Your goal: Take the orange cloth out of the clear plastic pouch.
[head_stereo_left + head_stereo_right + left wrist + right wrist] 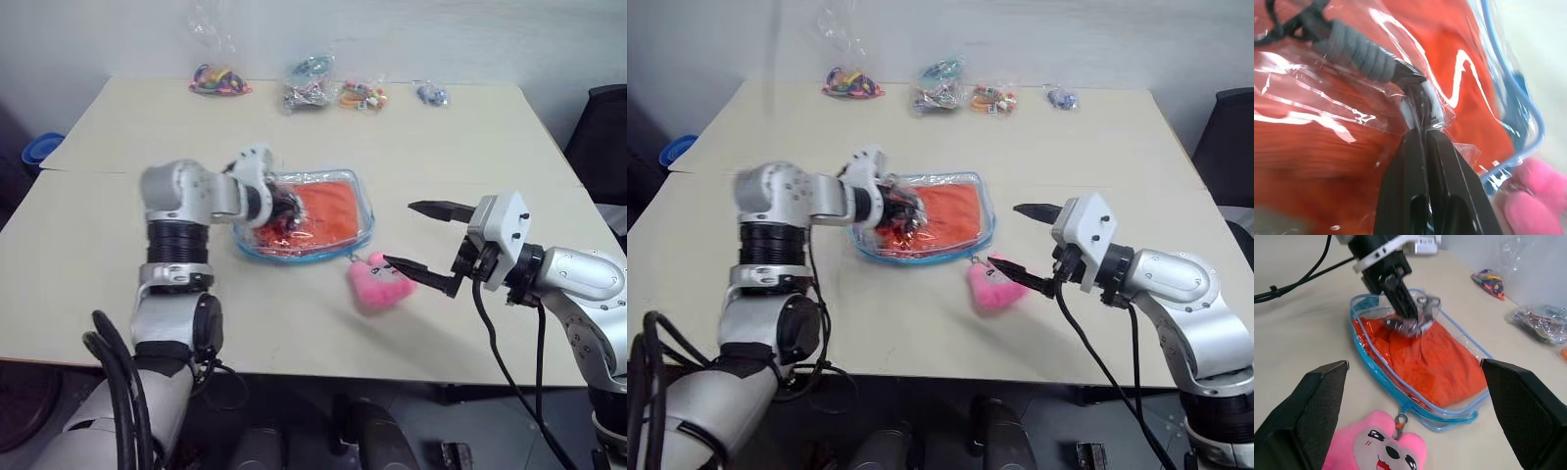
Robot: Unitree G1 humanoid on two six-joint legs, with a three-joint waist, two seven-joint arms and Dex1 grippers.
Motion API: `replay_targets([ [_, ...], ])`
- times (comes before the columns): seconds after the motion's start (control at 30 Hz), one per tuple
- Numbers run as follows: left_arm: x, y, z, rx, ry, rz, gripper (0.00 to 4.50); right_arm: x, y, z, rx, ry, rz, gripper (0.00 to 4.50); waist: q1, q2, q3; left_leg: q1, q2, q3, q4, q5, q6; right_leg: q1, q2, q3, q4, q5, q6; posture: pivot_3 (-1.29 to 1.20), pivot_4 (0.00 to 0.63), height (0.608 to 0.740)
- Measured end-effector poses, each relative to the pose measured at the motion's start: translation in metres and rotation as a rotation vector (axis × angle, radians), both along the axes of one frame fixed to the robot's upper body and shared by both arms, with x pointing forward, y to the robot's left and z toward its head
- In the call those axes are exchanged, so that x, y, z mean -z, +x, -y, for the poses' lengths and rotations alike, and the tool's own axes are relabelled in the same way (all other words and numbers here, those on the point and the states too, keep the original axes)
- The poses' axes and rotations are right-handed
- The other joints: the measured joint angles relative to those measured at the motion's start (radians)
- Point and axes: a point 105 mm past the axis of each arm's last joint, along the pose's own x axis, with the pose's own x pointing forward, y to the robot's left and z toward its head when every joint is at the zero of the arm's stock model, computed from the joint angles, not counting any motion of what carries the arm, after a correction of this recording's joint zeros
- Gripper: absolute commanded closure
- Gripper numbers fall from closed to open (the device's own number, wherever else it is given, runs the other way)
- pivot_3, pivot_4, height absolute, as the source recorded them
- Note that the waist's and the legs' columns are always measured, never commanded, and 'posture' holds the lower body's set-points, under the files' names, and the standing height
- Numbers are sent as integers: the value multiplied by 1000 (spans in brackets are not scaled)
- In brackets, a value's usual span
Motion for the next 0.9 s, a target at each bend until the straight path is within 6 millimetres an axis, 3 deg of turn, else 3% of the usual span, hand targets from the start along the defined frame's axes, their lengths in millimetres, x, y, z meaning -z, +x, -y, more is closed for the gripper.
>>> replay_targets([
  [0.13,-2,-16,-84,-229,39,47,4347,0,-8,-13,-119,5,-59,0,-8,0,0,0,0,0,0,0,0,-1,0,0,0,0,0,0,150,740],
  [0.27,19,-60,-190,-501,111,19,4347,-1,-14,-21,-211,-14,-83,0,-19,-1,1,-1,1,0,0,0,-1,-3,0,0,1,-1,-1,0,150,740],
  [0.4,34,-91,-250,-655,139,22,4347,1,-11,-27,-256,-21,-103,0,4,-4,1,-2,0,-1,1,0,0,-4,-2,0,-3,-1,-2,0,150,740],
  [0.47,40,-98,-264,-689,133,32,4347,4,-12,-32,-279,-23,-114,0,16,-4,1,-3,0,-1,1,-1,2,-4,-2,-1,-3,-1,-2,0,150,740],
  [0.57,51,-104,-271,-698,112,25,3824,7,-11,-35,-301,-20,-126,0,20,-5,1,-4,0,-2,1,-2,3,-4,-3,-1,-3,-1,-1,0,150,740],
  [0.87,65,-118,-274,-672,117,29,1148,14,-9,-33,-285,-29,-151,0,1,-7,1,-6,0,1,0,-2,3,-8,-2,-1,-1,-1,-1,0,150,740],
  [0.9,60,-121,-270,-631,93,50,1148,16,-9,-31,-280,-32,-157,0,-1,-8,1,-7,0,1,0,-2,3,-10,-2,0,0,-1,-1,0,150,740],
])
